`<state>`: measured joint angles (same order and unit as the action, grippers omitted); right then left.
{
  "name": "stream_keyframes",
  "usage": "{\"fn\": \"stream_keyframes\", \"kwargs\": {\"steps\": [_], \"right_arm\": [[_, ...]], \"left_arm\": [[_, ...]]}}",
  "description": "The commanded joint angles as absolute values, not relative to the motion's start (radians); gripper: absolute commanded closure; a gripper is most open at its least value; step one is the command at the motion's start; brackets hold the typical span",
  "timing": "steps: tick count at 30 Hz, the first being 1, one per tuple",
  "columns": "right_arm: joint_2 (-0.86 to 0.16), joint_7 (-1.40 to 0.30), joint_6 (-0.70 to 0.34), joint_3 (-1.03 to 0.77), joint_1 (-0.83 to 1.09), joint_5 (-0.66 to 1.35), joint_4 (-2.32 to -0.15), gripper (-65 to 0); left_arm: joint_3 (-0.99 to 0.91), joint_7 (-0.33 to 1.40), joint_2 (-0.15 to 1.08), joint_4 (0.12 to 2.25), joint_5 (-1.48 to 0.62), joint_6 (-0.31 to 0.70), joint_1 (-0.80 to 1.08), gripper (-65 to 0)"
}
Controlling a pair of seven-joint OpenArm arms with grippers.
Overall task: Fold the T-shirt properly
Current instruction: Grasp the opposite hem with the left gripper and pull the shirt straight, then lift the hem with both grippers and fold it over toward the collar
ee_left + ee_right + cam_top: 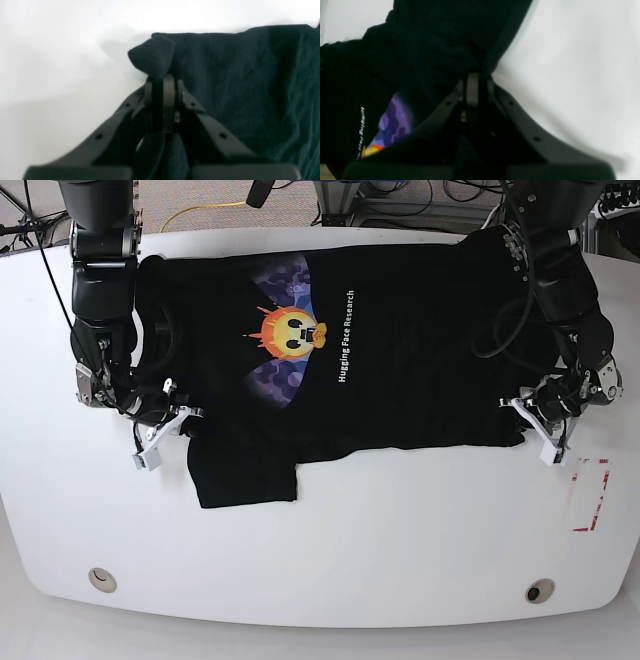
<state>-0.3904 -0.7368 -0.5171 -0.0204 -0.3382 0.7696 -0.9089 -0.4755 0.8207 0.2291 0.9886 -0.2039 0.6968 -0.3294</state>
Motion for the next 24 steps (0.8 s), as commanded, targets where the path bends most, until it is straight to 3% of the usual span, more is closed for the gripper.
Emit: {"fn": "stream_keyframes", "kwargs": {"steps": [1,13,24], "right_arm": [[-0.404,-0.748,-0.515,-0.024,-0.367,0.76,-0.937,0.0],[-0.44,-0.84,-0.515,-0.024,-0.366,0.759,-1.213,0.0],[-0.501,-0.883,-0.515,-0.022,-0.513,0.76,-1.219,0.0]], "left_arm": [[-0.476,0.846,0.245,1.003,-0.189,0.698,-0.343,0.0],[-0.479,0.964,0.246,1.27,-0.189,0.698,-0.36,0.0],[-0.481,1.038,0.245,1.395,-0.193,0.698,-0.483,0.0]]}}
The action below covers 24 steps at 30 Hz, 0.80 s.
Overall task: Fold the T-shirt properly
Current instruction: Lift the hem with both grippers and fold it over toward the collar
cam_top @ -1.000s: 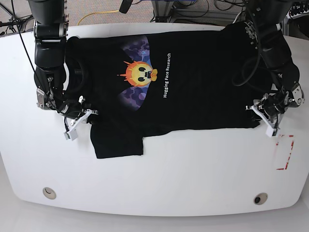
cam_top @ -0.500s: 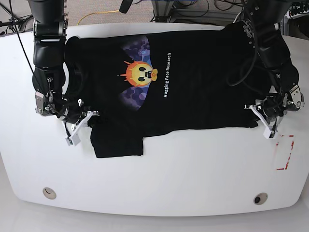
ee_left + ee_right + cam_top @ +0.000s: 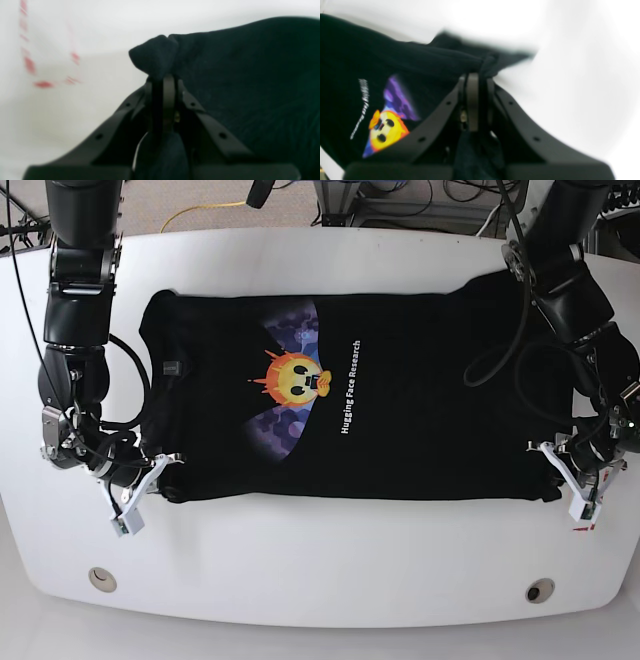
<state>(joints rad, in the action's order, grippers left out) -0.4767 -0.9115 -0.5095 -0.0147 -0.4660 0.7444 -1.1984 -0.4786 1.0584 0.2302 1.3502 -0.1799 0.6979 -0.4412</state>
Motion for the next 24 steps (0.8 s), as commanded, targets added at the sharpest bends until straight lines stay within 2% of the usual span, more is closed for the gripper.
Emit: {"fn": "stream_keyframes", "kwargs": {"steps": [1,13,18,24], "right_arm": [[-0.503,-0.885,-0.515,-0.021,-0.532,0.76,-1.219,0.0],[-0.559,-1.032,-0.515,-0.021,-0.817,0.76,-1.219,0.0],[-0.565,-1.079,-0.545,-0.018,-0.974,0.756,-1.219,0.0],[-0.587,-1.145,-0.558,-0.012,-1.158,0.756,-1.218,0.0]], "left_arm": [[-0.478,1.041,0.243,1.411,-0.193,0.698,-0.492,0.0],[-0.469,1.09,0.225,1.658,-0.191,0.698,-0.613,0.0],[-0.47,1.176,0.223,1.722,-0.191,0.698,-0.746,0.0],[-0.47,1.191,0.226,1.724,-0.188,0.698,-0.917,0.0]]}}
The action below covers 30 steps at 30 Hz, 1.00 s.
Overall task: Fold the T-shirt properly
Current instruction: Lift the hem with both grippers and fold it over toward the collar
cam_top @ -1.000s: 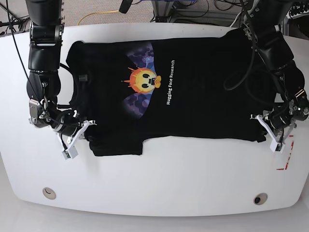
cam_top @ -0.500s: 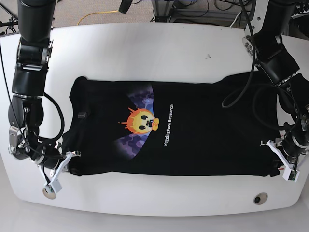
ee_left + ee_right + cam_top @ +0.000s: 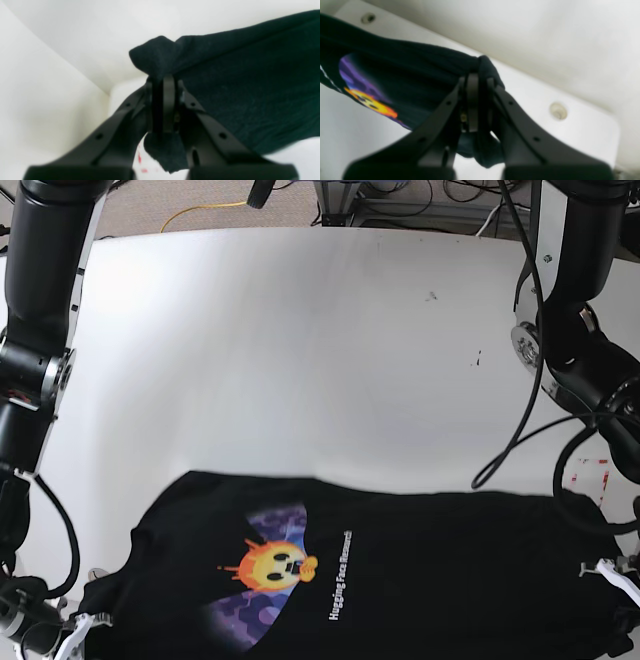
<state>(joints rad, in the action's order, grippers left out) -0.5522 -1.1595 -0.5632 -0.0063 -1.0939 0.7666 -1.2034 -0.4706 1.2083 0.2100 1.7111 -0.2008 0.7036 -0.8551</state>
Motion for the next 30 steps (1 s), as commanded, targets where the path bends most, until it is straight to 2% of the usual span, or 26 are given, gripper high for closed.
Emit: {"fn": "stream_keyframes", "kwargs": {"steps": [1,6,13,20,27,30], "right_arm": [[-0.595,-1.145,-0.558,0.001,-1.182,0.757,-1.218,0.0],[-0.624,-1.155,-0.608,0.076,-1.28,0.762,-1.219,0.0],[-0.677,-1.161,-0.645,0.071,-1.198,0.826,-1.222,0.0],[-0.737,-1.116,-0.639,-0.008,-0.898,0.984,-1.279,0.0],[-0.727,-1.119,-0.639,-0.166,-0.562,0.997,-1.414,0.0],[-0.69,-1.119,-0.639,-0.203,-0.444,0.992,-1.474,0.0]], "left_arm": [[-0.47,1.191,0.226,1.722,-0.188,0.698,-0.938,0.0],[-0.47,1.191,0.228,1.719,-0.189,0.698,-1.004,0.0],[-0.453,1.191,0.222,1.748,-0.194,0.698,-0.92,0.0],[-0.453,1.185,0.186,1.764,-0.196,0.698,-0.739,0.0],[-0.455,1.185,0.162,1.867,-0.196,0.698,-0.532,0.0],[-0.455,1.185,0.165,1.885,-0.196,0.698,-0.44,0.0]]}}
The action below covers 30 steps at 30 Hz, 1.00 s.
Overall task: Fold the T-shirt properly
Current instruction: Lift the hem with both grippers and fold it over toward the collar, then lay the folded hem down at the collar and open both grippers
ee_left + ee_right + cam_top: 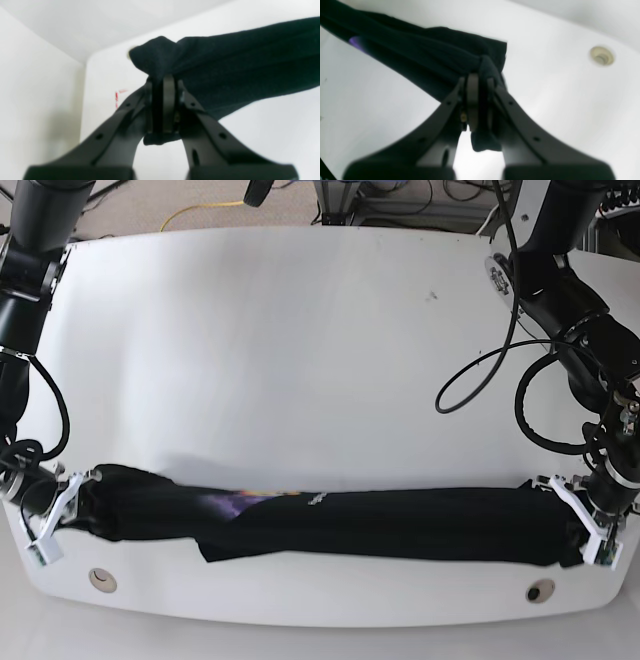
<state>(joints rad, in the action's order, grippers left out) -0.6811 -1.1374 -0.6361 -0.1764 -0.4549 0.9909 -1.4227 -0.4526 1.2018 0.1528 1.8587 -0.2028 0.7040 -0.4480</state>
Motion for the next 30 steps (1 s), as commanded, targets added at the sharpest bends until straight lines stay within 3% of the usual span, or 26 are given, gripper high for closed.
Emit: {"fn": "stream_keyframes", "kwargs": {"steps": [1,14,21,30], "right_arm": [[-0.682,-1.119,-0.639,-0.229,-0.387,0.99,-1.495,0.0],[-0.578,-1.112,-0.639,-0.344,-0.012,0.989,-1.589,0.0],[-0.575,-1.092,-0.639,-0.344,0.09,0.987,-1.589,0.0],[-0.568,-1.086,-0.639,-0.337,0.157,0.987,-1.584,0.0]], "left_arm": [[-0.455,1.185,0.165,1.89,-0.196,0.698,-0.4,0.0],[-0.526,1.142,0.17,1.891,-0.196,0.698,-0.053,0.0],[-0.529,1.069,0.171,1.886,-0.194,0.698,0.091,0.0],[-0.536,1.063,0.171,1.825,-0.193,0.698,0.147,0.0]]}}
